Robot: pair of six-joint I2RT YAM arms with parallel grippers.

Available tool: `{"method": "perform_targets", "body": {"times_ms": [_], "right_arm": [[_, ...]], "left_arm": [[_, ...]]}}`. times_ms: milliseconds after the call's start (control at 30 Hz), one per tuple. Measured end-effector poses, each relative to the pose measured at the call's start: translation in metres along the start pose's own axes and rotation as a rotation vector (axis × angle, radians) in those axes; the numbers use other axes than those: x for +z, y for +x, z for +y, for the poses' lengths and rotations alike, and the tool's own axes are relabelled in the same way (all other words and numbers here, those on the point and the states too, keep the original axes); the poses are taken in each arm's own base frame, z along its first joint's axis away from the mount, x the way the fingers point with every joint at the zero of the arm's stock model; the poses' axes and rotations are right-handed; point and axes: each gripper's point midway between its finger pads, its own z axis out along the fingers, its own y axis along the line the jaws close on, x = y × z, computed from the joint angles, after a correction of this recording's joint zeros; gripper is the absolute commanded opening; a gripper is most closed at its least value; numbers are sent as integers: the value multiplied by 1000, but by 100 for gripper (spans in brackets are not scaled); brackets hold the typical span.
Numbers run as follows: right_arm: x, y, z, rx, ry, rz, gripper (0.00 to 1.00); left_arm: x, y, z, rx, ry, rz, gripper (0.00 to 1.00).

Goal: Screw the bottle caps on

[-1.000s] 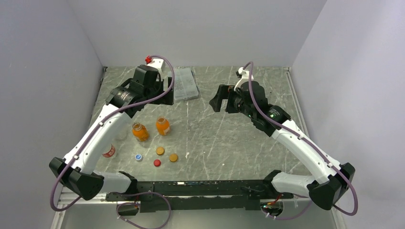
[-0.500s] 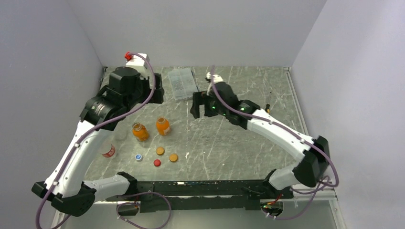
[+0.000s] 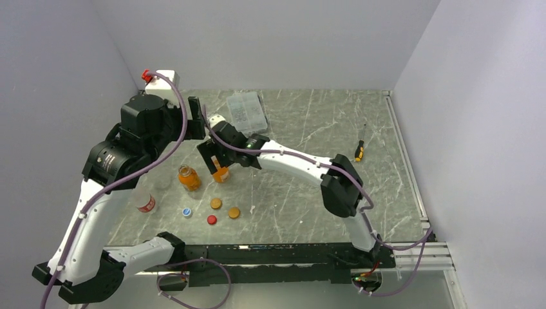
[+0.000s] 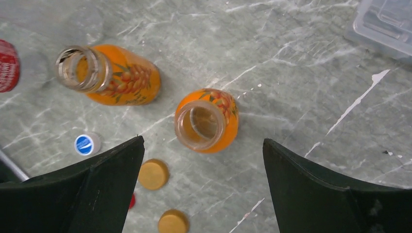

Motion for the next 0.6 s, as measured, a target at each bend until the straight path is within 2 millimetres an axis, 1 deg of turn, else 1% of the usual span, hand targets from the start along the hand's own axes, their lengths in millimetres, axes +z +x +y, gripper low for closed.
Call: {"method": "perform_targets", "body": {"times_ms": [67,167,367,600], "right_arm": [[12,4,-1,-15,14,21,94],[25,5,-2,-31,30,33,94],[40,12,-3,-56,49,57,91],[56,36,-6,-81,70,111,82]], "left_arm": [[-3,0,4,3,-15,-1,99],[-9,-3,9,4,-28,-16,99],[-18,-9,14,1,-41,-48,99],[-20,-11,14,-3,-39,-57,99]]}}
